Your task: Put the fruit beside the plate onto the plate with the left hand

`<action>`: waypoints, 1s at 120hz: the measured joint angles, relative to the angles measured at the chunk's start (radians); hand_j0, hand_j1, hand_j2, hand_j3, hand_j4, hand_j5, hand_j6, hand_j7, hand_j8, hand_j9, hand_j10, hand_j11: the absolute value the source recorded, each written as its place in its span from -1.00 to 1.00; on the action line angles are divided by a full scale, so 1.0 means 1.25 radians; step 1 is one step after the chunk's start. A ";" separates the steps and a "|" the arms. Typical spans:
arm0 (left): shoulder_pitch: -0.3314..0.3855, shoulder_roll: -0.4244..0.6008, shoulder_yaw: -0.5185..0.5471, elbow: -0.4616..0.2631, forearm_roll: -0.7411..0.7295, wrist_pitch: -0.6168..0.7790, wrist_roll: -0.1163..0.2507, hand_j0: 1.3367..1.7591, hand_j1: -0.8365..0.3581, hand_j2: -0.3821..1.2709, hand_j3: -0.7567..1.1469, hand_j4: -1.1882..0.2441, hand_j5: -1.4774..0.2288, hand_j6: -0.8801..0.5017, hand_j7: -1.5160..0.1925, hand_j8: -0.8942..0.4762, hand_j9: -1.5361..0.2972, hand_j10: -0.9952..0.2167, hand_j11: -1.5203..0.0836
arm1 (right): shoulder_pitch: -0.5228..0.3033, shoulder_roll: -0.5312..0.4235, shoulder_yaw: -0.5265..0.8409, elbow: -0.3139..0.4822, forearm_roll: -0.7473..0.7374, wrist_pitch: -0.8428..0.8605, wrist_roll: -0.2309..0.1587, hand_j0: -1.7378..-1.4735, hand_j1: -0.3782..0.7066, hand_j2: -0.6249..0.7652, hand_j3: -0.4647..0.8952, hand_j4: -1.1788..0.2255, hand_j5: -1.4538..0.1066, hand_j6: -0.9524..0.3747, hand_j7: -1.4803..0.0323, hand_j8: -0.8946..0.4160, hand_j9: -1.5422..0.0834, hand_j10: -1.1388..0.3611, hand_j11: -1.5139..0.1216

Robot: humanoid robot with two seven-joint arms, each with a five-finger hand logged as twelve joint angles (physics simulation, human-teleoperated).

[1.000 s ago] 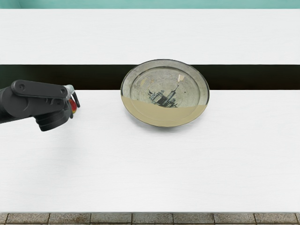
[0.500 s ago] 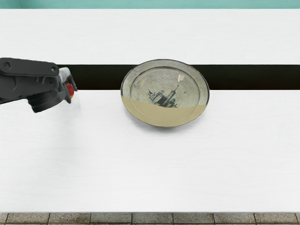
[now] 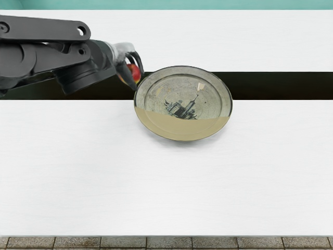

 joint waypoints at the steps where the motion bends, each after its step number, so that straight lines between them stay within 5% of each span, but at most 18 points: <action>1: 0.003 0.000 -0.007 0.000 -0.001 -0.005 0.000 0.40 -0.14 -0.38 -0.20 -0.37 -0.61 -0.19 -0.61 -0.13 -0.60 -0.48 -0.62 | 0.000 0.000 0.000 0.000 0.000 0.000 0.000 -0.40 -0.87 -0.11 -0.32 0.63 0.81 0.38 0.90 0.31 0.84 0.47 0.80; 35: 0.055 -0.075 -0.174 0.003 -0.018 -0.111 -0.001 0.40 -0.15 -0.36 -0.20 -0.35 -0.62 -0.17 -0.62 -0.12 -0.61 -0.47 -0.62 | 0.000 0.000 0.000 0.000 0.000 0.000 0.000 -0.40 -0.87 -0.11 -0.32 0.63 0.81 0.38 0.90 0.31 0.84 0.47 0.80; 68: 0.063 -0.096 -0.210 0.021 -0.011 -0.115 -0.001 0.39 -0.14 -0.39 -0.20 -0.37 -0.59 -0.19 -0.60 -0.12 -0.60 -0.48 -0.62 | 0.000 0.000 0.000 0.000 0.000 0.000 0.000 -0.40 -0.87 -0.11 -0.32 0.63 0.81 0.38 0.90 0.31 0.84 0.47 0.80; 86: 0.062 -0.098 -0.212 0.023 -0.013 -0.105 -0.002 0.44 -0.03 -0.42 -0.20 -0.40 -0.30 -0.30 -0.30 -0.25 -0.32 -0.60 -0.30 | 0.000 0.000 0.000 0.000 0.000 0.000 0.000 -0.40 -0.87 -0.11 -0.32 0.63 0.81 0.38 0.90 0.31 0.84 0.47 0.80; 120: 0.062 -0.102 -0.213 0.027 -0.021 -0.102 -0.003 0.50 0.34 -0.46 -0.20 0.12 0.17 -0.16 0.21 -0.11 0.15 0.00 0.28 | 0.000 0.000 0.000 0.000 0.000 0.000 0.000 -0.40 -0.87 -0.11 -0.32 0.63 0.81 0.38 0.90 0.31 0.84 0.47 0.80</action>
